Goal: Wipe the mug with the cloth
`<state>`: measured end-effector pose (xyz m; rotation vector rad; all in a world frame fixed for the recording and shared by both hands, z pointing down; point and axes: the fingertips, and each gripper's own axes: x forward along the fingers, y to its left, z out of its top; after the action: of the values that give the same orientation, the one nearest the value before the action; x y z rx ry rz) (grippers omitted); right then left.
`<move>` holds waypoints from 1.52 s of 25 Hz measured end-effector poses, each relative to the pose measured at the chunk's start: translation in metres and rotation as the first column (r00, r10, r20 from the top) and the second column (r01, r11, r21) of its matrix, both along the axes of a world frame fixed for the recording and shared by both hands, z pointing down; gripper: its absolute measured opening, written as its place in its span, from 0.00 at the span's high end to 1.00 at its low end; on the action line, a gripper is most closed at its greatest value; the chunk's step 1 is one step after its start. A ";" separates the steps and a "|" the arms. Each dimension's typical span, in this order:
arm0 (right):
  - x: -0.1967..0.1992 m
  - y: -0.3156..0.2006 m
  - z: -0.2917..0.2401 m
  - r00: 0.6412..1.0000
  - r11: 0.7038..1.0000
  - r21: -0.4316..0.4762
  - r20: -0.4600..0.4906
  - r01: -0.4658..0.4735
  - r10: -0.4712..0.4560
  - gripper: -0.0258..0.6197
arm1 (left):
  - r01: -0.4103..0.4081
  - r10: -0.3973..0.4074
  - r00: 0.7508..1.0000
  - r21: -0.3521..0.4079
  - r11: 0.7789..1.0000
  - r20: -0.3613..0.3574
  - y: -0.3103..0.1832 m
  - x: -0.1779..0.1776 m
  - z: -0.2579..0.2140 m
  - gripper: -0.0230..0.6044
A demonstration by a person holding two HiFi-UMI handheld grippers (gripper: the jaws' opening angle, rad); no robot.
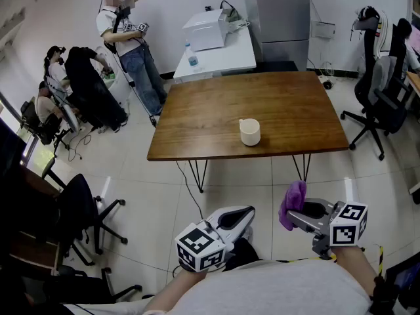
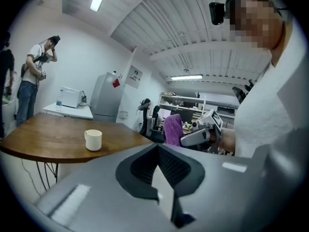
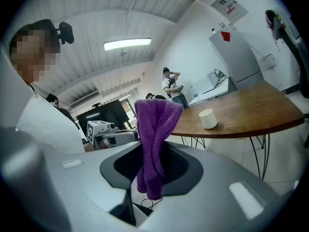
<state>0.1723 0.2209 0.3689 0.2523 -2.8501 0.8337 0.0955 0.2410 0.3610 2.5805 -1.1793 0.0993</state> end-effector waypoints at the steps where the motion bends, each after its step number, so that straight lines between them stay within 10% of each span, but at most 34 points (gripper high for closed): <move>1: -0.012 -0.014 0.003 1.000 1.000 -0.005 -0.002 -0.003 0.003 0.80 | 0.002 -0.002 1.000 -0.005 1.000 -0.001 -0.014 -0.014 0.004 0.96; 20: -0.160 -0.222 0.019 0.990 0.985 -0.099 -0.051 -0.139 0.135 0.79 | -0.145 0.149 0.987 -0.060 0.988 0.065 -0.257 -0.190 0.046 0.93; 38: -0.158 -0.265 0.062 0.988 0.970 -0.200 -0.104 -0.135 0.116 0.79 | -0.255 0.305 0.934 -0.249 0.934 0.186 -0.386 -0.190 0.161 0.75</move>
<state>0.0145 -0.0441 0.4308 0.4351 -2.6589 1.1043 -0.0949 -0.1454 0.5218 2.5658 -0.7993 0.5633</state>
